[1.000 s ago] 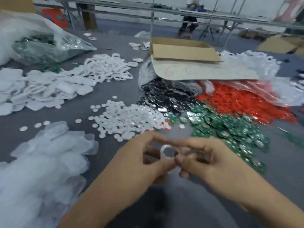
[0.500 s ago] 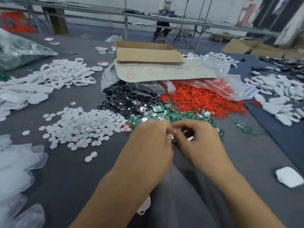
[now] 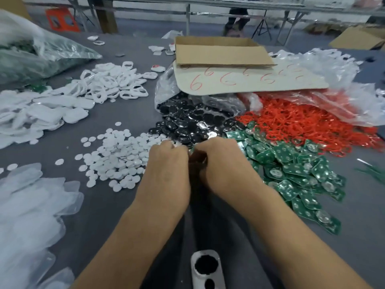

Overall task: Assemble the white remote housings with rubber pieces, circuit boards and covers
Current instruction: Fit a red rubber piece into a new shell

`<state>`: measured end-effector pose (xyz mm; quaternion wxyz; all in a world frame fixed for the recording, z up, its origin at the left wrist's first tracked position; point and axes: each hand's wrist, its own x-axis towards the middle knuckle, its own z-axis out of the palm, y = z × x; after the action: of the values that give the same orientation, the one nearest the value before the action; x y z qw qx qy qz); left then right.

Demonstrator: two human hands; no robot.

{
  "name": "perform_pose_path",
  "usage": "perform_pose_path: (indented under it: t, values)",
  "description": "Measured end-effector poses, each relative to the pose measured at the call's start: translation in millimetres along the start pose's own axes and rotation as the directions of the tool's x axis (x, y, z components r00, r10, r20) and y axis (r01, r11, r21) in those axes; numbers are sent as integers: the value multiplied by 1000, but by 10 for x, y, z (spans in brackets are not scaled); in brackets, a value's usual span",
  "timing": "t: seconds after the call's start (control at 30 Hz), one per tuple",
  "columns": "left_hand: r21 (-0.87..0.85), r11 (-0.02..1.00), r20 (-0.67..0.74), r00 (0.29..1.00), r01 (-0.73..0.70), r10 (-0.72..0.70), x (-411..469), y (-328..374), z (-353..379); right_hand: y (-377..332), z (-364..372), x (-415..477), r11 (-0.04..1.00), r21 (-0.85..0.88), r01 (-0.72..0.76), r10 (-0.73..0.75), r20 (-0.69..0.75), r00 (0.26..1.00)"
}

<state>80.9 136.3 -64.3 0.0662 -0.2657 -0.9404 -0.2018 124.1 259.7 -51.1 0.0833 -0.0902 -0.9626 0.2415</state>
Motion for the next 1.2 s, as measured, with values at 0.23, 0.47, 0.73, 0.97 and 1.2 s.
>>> perform_pose_path:
  t: [0.23, 0.47, 0.73, 0.97, 1.2]
  values:
    - [-506, 861, -177, 984, -60, -36, -144, -178, -235, -142, -232, -103, 940, 327, 97, -43, -170, 984]
    - [-953, 240, 193, 981, 185, 9, -667, -160, -214, -108, -128, -853, 516, 857, 5, 122, -79, 989]
    - [-963, 169, 201, 978, 209, -62, -789, -115, -103, -19, 122, -1029, 536, 842, 57, 192, -187, 963]
    - [-974, 128, 185, 983, 185, -11, -780, -98, -106, -21, 156, -1042, 487, 865, 122, 141, -216, 966]
    - [-957, 120, 270, 962, 264, 33, -750, -130, -95, -12, 160, -1030, 486, 869, 95, 136, -183, 974]
